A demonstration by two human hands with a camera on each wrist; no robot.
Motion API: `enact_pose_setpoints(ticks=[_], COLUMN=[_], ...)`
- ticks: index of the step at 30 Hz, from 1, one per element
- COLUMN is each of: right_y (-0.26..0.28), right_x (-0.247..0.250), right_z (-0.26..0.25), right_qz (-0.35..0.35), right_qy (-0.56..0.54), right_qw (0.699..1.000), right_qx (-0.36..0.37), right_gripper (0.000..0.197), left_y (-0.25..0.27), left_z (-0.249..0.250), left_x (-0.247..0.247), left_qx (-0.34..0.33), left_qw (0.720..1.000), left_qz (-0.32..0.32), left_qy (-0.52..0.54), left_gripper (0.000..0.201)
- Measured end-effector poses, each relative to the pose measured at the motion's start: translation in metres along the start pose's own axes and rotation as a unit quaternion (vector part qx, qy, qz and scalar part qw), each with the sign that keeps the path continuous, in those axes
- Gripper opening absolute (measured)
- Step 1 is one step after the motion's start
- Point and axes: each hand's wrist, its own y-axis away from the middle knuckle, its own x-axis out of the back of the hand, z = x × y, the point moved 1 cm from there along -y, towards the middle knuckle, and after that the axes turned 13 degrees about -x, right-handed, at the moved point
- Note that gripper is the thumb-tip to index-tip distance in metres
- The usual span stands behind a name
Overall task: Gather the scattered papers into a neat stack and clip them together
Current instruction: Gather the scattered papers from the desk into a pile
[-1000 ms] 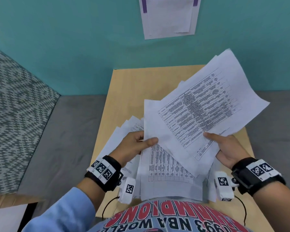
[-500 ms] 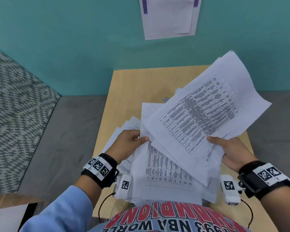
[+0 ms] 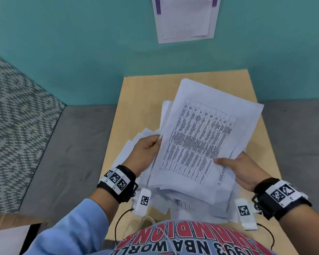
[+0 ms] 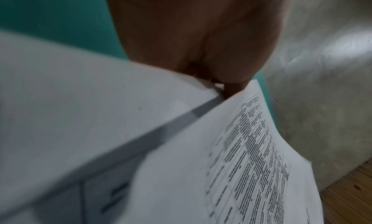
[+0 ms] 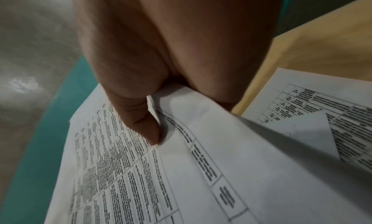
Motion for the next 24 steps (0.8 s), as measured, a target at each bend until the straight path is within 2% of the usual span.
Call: enact_pose_setpoints(ticks=[2, 4, 5, 8, 10, 12, 13, 15, 17, 19, 21, 22, 24], right_y=[-0.001, 0.002, 0.004, 0.011, 0.012, 0.011, 0.010, 0.005, 0.002, 0.004, 0.014, 0.020, 0.028], right_x=[-0.001, -0.001, -0.001, 0.000, -0.002, -0.005, -0.006, -0.008, -0.007, -0.002, 0.003, 0.004, 0.009], right_z=[0.000, -0.002, -0.003, -0.007, -0.010, -0.012, -0.013, -0.012, -0.012, -0.017, -0.024, -0.028, -0.034], right_qz=[0.010, 0.013, 0.009, -0.020, -0.038, -0.046, -0.047, -0.056, -0.057, -0.067, -0.095, -0.114, -0.133], right_qy=[-0.016, -0.021, -0.020, -0.020, -0.024, -0.027, -0.027, -0.029, -0.034, -0.056, -0.082, -0.099, -0.136], right_qw=[1.000, 1.000, 1.000, 1.000, 0.999, 0.999, 0.999, 0.998, 0.998, 0.996, 0.992, 0.988, 0.982], right_qx=[0.010, 0.013, 0.014, 0.008, 0.001, -0.002, -0.004, -0.011, -0.017, -0.022, -0.026, -0.025, -0.020], right_gripper=[0.050, 0.046, 0.046, 0.051, 0.051, 0.050, 0.055, 0.075, 0.088, 0.077, 0.053, 0.047, 0.048], left_y=[0.000, 0.000, 0.001, 0.003, 0.006, 0.007, 0.007, 0.006, 0.001, -0.007, -0.015, -0.017, -0.018], left_z=[-0.001, -0.004, -0.005, -0.003, 0.004, 0.013, 0.019, 0.032, 0.036, 0.031, 0.018, 0.010, 0.003], left_x=[0.001, 0.009, 0.014, 0.019, 0.016, 0.008, 0.005, 0.000, -0.001, -0.001, 0.004, 0.008, 0.008], left_qx=[0.011, 0.053, 0.063, 0.056, 0.051, 0.053, 0.055, 0.060, 0.072, 0.099, 0.121, 0.128, 0.149], left_qw=[1.000, 0.997, 0.995, 0.995, 0.993, 0.986, 0.980, 0.966, 0.962, 0.972, 0.986, 0.989, 0.987], left_qz=[0.005, 0.017, 0.015, -0.039, -0.081, -0.111, -0.115, -0.118, -0.112, -0.084, -0.028, -0.013, -0.036], left_qy=[0.020, 0.059, 0.073, 0.068, 0.064, 0.113, 0.153, 0.222, 0.239, 0.196, 0.110, 0.077, 0.048], left_gripper=[0.051, 0.070, 0.071, 0.063, 0.076, 0.096, 0.100, 0.103, 0.106, 0.106, 0.095, 0.090, 0.090])
